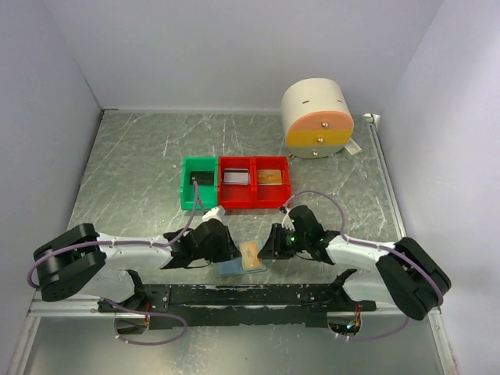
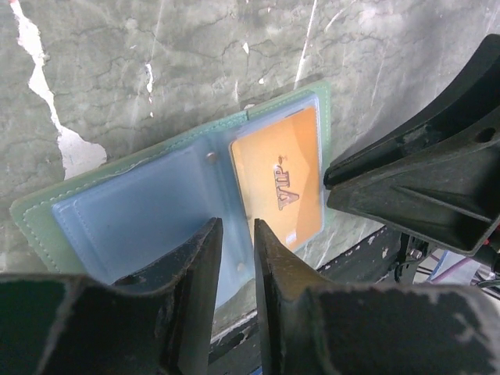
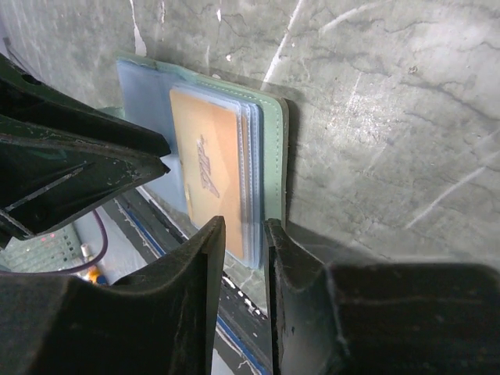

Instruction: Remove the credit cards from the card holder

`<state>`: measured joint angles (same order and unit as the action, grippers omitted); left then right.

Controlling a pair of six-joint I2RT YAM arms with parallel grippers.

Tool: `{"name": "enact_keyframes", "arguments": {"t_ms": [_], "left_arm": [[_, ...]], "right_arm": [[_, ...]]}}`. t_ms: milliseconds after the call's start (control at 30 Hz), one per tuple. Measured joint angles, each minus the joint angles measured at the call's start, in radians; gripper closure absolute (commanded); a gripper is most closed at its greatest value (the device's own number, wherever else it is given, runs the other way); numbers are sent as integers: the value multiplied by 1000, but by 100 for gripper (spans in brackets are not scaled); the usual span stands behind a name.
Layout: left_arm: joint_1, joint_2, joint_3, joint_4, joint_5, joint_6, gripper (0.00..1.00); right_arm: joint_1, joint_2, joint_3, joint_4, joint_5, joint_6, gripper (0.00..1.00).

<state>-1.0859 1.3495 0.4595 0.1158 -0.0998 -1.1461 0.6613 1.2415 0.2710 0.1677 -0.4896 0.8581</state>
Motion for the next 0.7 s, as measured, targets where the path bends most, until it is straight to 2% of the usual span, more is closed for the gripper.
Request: {"name": "enact_keyframes", "arguments": {"t_ms": [167, 300, 700], "left_arm": [[0, -28, -20, 1, 10, 2, 68], [0, -34, -43, 29, 19, 0, 68], [-1, -51, -116, 145, 71, -13, 67]], "right_arm": [[3, -103, 40, -126, 71, -23, 73], [5, -146, 69, -138, 79, -27, 73], [72, 15, 62, -44, 26, 2, 74]]}}
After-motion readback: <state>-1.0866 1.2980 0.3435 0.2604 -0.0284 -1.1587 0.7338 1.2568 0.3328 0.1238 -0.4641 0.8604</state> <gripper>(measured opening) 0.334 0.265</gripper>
